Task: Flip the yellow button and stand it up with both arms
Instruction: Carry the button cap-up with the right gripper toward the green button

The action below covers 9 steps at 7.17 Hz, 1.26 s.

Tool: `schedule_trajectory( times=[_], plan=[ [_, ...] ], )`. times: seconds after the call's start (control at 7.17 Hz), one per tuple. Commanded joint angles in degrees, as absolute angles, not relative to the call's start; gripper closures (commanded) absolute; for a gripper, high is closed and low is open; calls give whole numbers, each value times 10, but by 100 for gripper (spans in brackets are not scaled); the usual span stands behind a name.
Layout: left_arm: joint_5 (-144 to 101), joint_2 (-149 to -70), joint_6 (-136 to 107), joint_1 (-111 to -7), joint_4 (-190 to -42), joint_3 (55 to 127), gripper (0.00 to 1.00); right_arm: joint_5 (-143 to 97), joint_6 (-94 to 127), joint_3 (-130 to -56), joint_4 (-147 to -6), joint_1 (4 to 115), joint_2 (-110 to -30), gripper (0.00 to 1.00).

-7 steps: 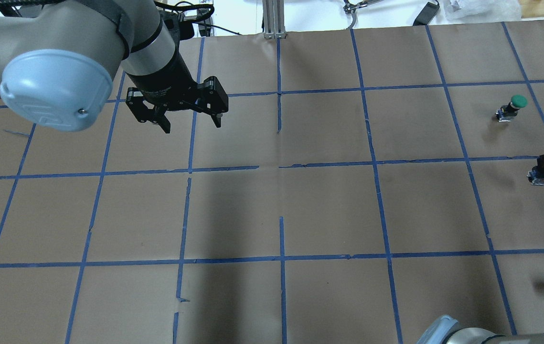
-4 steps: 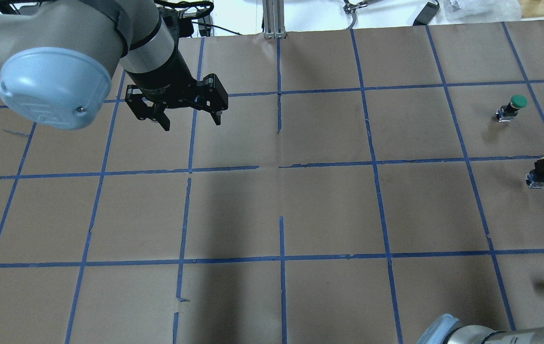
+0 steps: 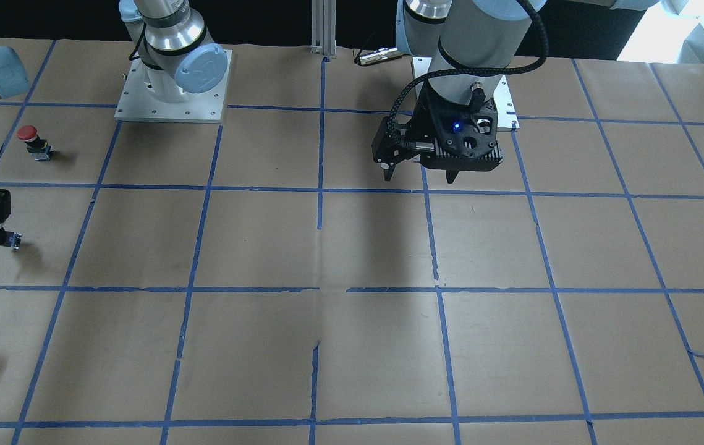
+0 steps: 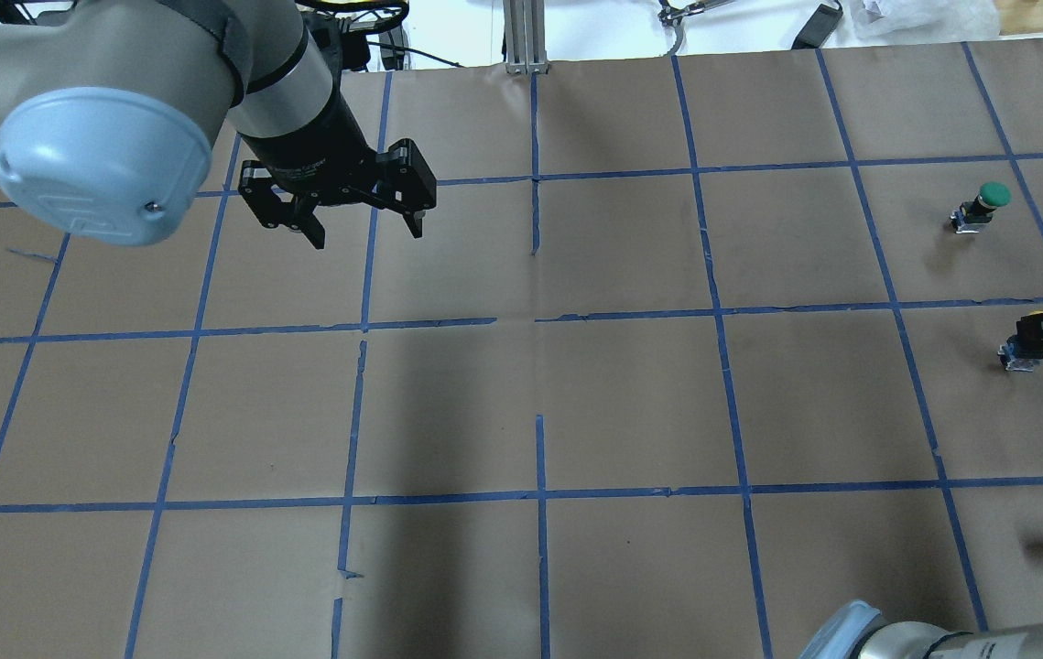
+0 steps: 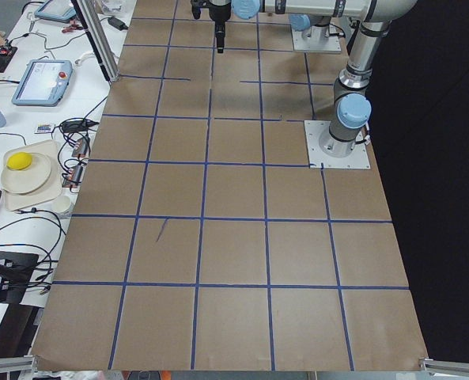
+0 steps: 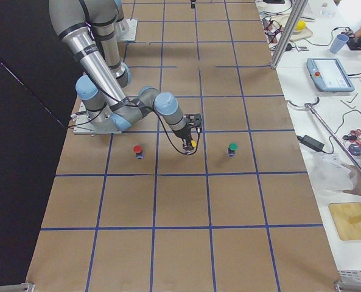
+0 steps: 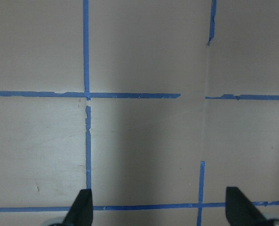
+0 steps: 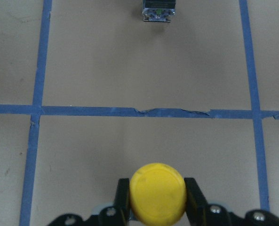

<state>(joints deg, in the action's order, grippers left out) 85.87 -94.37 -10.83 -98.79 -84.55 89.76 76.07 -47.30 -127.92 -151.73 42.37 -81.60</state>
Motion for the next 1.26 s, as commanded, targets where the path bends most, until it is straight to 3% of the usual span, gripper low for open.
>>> schedule_trajectory(
  times=[0.0,0.84,1.12],
  plan=[
    [859,-944,-108,-986,-846,891,0,762,-473,-1281,-1516,424,-815,83],
    [865,-916,-29,-923,-935,874,0,764,-474,-1280,-1519,424,-803,67],
    [922,-905,-14,-919,-939,873,0,766,-473,-1280,-1518,424,-798,53]
  ],
)
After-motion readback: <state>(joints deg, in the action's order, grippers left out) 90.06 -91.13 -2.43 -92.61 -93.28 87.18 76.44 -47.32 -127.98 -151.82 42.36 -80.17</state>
